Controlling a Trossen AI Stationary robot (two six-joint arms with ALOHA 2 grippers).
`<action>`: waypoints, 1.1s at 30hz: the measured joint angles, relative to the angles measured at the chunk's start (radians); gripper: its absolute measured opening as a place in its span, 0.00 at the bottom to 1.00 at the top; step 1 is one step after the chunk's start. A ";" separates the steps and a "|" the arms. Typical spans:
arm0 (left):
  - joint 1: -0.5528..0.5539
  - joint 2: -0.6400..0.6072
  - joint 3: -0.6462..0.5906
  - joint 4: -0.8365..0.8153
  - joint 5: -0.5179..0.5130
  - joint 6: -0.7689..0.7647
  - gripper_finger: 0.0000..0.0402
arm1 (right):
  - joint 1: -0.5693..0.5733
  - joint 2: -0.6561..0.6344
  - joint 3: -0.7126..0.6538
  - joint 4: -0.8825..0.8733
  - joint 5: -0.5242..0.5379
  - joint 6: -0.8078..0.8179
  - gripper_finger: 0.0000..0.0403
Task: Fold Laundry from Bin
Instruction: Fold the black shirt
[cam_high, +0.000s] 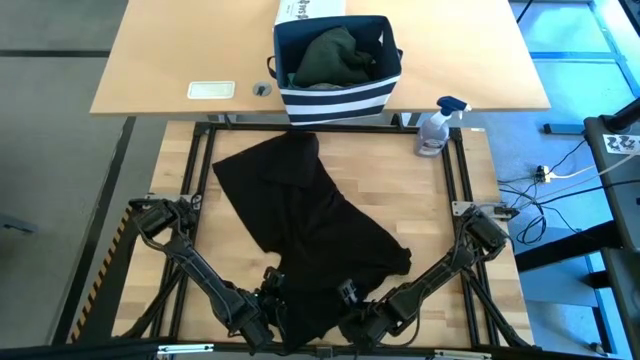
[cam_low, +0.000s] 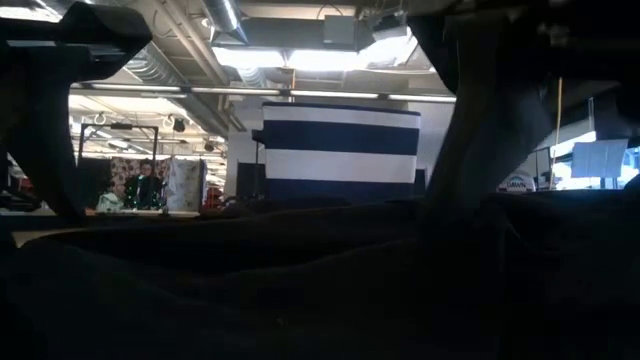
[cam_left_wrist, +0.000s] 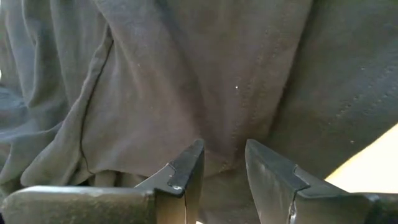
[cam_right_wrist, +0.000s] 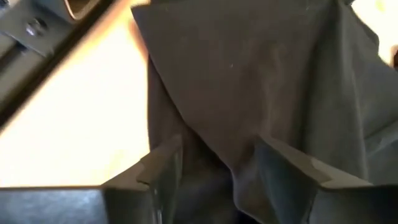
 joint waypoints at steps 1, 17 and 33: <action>0.000 0.000 0.000 0.000 0.000 0.000 0.28 | 0.000 0.002 0.000 -0.004 0.000 0.000 0.48; 0.001 0.000 0.000 -0.001 0.000 -0.002 0.28 | -0.001 0.019 0.000 0.031 0.012 0.017 0.23; -0.008 0.000 0.000 0.011 0.006 -0.001 0.28 | -0.001 0.019 0.095 -0.027 0.027 0.010 0.04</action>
